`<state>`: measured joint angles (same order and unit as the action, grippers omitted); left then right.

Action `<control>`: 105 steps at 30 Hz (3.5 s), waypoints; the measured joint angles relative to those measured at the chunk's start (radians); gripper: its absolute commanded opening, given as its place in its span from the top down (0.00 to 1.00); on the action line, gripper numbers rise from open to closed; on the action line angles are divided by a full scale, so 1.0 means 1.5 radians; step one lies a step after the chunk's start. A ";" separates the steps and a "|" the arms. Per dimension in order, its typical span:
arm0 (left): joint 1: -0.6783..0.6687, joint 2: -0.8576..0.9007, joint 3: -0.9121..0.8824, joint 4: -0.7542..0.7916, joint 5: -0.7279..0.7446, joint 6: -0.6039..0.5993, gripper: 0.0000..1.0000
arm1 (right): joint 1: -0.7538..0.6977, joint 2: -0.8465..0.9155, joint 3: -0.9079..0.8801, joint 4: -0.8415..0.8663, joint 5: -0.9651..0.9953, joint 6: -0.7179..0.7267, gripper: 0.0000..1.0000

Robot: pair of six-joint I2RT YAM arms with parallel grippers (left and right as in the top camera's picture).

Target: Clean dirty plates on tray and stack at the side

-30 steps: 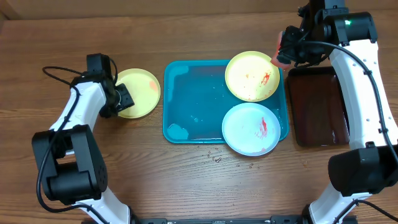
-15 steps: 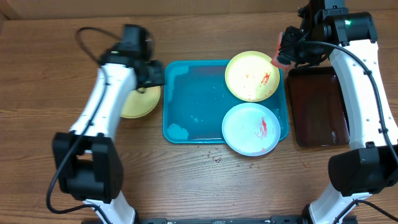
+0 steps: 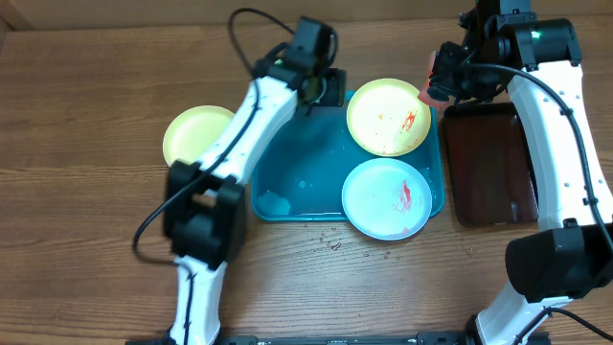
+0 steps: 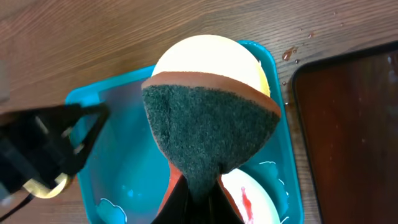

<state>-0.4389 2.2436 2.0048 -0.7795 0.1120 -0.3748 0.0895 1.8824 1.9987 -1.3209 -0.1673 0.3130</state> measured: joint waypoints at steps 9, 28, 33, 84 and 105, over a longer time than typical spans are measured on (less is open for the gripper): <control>-0.034 0.108 0.095 -0.020 0.018 -0.013 0.40 | 0.000 0.000 0.000 -0.003 0.000 0.000 0.96; -0.048 0.167 0.099 -0.038 -0.016 -0.028 0.70 | 0.000 0.000 0.000 -0.004 0.000 -0.015 0.96; -0.048 0.169 0.099 -0.037 -0.023 -0.028 0.76 | 0.000 0.000 0.000 -0.004 0.000 -0.016 0.96; 0.077 0.199 0.190 -0.439 -0.051 -0.070 0.95 | 0.156 0.091 -0.200 0.274 -0.071 0.027 0.96; 0.085 0.199 0.190 -0.425 -0.024 -0.042 0.96 | 0.174 0.216 -0.204 0.299 -0.070 0.050 0.96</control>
<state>-0.3115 2.5427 2.2894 -1.4170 0.0753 -0.4377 0.3504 2.2059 1.6924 -0.8726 -0.2718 0.3885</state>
